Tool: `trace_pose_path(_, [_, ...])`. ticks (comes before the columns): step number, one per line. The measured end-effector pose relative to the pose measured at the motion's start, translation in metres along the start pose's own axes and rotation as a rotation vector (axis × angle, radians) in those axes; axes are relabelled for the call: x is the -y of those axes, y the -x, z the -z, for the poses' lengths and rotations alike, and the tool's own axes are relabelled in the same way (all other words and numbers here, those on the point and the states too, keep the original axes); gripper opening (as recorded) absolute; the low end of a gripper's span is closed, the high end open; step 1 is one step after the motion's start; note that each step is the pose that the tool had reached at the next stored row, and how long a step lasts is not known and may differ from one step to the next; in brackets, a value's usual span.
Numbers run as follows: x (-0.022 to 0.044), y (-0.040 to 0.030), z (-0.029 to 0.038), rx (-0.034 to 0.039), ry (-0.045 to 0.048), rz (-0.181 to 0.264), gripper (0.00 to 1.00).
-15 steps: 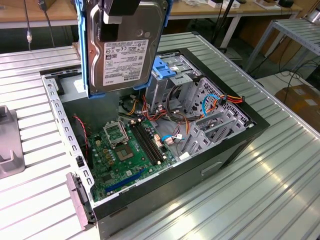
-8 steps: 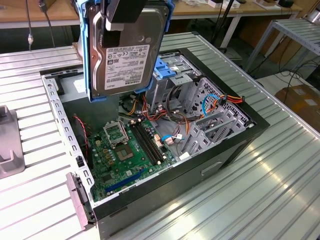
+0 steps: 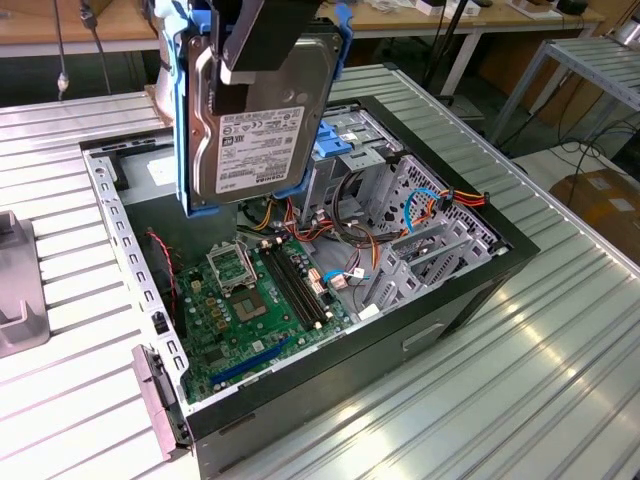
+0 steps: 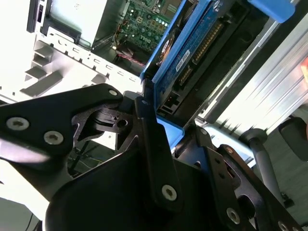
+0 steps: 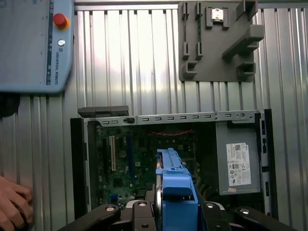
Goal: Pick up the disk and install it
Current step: 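Pick up the disk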
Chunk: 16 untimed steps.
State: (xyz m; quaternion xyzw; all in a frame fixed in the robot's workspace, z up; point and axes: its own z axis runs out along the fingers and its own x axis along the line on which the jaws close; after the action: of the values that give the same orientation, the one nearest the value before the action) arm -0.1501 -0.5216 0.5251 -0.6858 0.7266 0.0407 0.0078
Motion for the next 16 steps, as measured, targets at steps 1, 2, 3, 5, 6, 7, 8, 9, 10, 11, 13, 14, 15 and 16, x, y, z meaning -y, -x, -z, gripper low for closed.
trace_pose_path(1, [0.0004, -0.0006, -0.0008, -0.0001, 0.0001, 0.0, 0.37])
trace_pose_path(2, [0.0008, -0.0011, -0.0015, 0.0, 0.0, 0.0, 0.37])
trace_pose_path(3, [0.0014, -0.0021, -0.0028, 0.0, 0.0, 0.0, 0.37])
trace_pose_path(5, [0.0029, -0.0034, -0.0047, -0.0001, 0.0001, 0.0, 0.37])
trace_pose_path(6, [0.0035, -0.004, -0.0055, -0.0001, 0.0, 0.0, 0.37])
trace_pose_path(7, [0.004, -0.0046, -0.0059, -0.0002, 0.0001, 0.0, 0.37])
trace_pose_path(8, [0.0046, -0.0053, -0.0064, -0.0003, 0.0002, 0.0, 0.37])
trace_pose_path(9, [0.0056, -0.0064, -0.0072, -0.0002, 0.0001, 0.0, 0.37])
trace_pose_path(10, [0.0064, -0.0076, -0.008, 0.0, 0.0, 0.0, 0.37])
trace_pose_path(11, [0.0069, -0.0086, -0.0087, 0.0001, 0.0, 0.0, 0.37])
trace_pose_path(13, [0.008, -0.0101, -0.0096, -0.0001, 0.0001, 0.0, 0.37])
trace_pose_path(14, [0.0084, -0.0108, -0.0101, 0.0, 0.0, 0.0, 0.37])
trace_pose_path(15, [0.0088, -0.0114, -0.0105, 0.0, 0.0, 0.0, 0.37])
trace_pose_path(16, [0.0093, -0.0121, -0.0108, -0.0001, 0.0, 0.0, 0.37])
